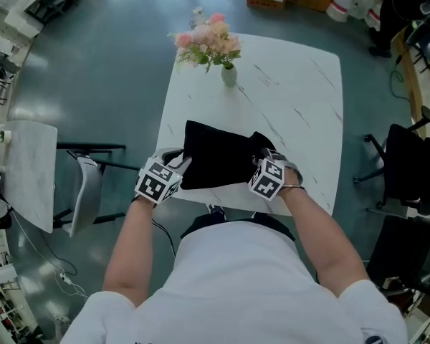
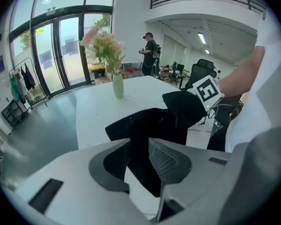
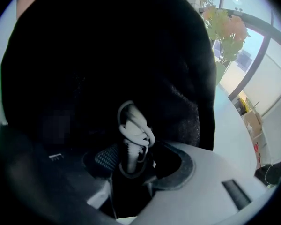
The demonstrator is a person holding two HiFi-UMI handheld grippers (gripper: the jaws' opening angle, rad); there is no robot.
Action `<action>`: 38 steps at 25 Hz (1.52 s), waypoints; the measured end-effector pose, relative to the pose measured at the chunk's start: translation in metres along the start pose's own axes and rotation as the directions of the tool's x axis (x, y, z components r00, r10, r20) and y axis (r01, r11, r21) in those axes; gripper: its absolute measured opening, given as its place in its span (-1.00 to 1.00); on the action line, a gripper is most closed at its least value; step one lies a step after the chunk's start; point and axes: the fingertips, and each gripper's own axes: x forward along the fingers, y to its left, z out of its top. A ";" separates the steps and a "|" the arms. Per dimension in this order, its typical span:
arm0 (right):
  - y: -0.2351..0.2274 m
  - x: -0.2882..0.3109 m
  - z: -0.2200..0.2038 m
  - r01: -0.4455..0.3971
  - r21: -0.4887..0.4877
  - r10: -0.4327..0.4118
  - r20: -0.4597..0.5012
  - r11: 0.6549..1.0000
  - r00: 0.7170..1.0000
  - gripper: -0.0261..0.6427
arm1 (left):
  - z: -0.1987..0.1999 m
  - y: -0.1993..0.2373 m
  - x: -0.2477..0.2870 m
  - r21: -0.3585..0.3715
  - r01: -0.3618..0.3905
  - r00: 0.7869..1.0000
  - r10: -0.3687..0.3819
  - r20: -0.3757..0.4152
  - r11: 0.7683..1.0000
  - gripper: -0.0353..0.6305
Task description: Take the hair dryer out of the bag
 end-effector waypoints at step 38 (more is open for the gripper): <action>0.023 -0.040 -0.051 0.037 -0.023 -0.037 -0.029 0.999 0.999 -0.30 | -0.124 0.028 0.008 0.017 -0.143 0.935 0.141 -0.326 0.990 -0.81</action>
